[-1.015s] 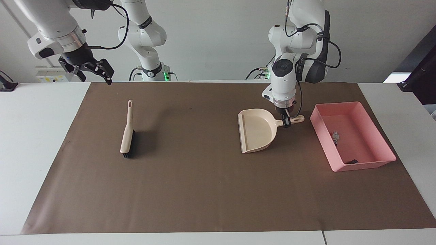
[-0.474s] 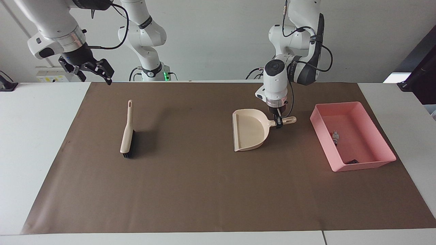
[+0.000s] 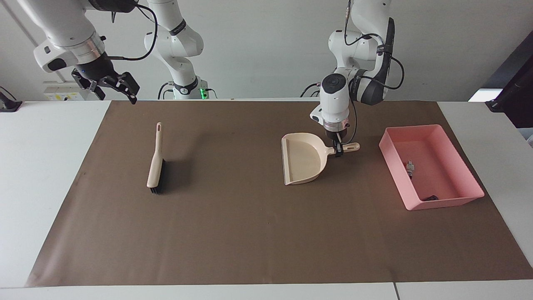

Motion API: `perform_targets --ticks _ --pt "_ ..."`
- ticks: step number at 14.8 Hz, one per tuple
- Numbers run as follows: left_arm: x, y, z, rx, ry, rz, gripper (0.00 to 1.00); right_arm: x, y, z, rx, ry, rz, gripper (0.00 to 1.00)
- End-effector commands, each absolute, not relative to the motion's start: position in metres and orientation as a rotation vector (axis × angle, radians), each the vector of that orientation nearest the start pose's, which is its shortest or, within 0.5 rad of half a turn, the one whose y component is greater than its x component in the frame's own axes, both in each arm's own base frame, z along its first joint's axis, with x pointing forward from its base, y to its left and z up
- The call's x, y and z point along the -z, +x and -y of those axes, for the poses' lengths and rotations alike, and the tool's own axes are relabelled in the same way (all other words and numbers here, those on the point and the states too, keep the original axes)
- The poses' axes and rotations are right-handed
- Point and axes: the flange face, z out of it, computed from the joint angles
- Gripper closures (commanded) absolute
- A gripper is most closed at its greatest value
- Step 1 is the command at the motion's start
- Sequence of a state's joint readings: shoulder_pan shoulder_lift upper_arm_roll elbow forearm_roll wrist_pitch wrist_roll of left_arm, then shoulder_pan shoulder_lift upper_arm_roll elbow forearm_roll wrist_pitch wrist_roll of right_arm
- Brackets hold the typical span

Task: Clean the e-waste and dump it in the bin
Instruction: 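Open the left gripper and withdraw it from the dustpan handle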

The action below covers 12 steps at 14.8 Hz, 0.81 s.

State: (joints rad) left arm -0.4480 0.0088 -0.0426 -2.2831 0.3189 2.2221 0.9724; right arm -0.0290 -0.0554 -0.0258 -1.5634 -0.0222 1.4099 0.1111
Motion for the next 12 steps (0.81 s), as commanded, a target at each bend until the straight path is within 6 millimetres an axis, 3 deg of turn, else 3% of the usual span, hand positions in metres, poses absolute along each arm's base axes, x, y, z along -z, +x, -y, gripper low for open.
perform_targets --ticks 1,3,5,6,8,12 --pt "-0.344 0.441 0.255 -0.154 -1.946 -2.187 0.6 -0.651 0.526 0.031 -0.068 -3.143 -0.29 0.0" --pt "-0.357 0.441 0.248 -0.15 -2.007 -2.119 0.4 -0.647 0.531 0.031 -0.014 -3.142 -0.291 0.0" --pt "-0.368 0.44 0.239 -0.15 -2.142 -1.968 0.07 -0.647 0.531 0.03 -0.011 -3.141 -0.289 0.0" --pt "-0.369 0.441 0.235 -0.145 -2.204 -1.892 0.03 -0.646 0.531 0.03 -0.014 -3.142 -0.284 0.0" --pt "-0.383 0.446 0.222 -0.11 -2.262 -1.815 0.02 -0.648 0.532 0.029 -0.005 -3.133 -0.28 0.0" --pt "-0.406 0.461 0.163 -0.108 -2.466 -1.507 0.02 -0.648 0.533 0.028 0.008 -3.104 -0.282 0.0"
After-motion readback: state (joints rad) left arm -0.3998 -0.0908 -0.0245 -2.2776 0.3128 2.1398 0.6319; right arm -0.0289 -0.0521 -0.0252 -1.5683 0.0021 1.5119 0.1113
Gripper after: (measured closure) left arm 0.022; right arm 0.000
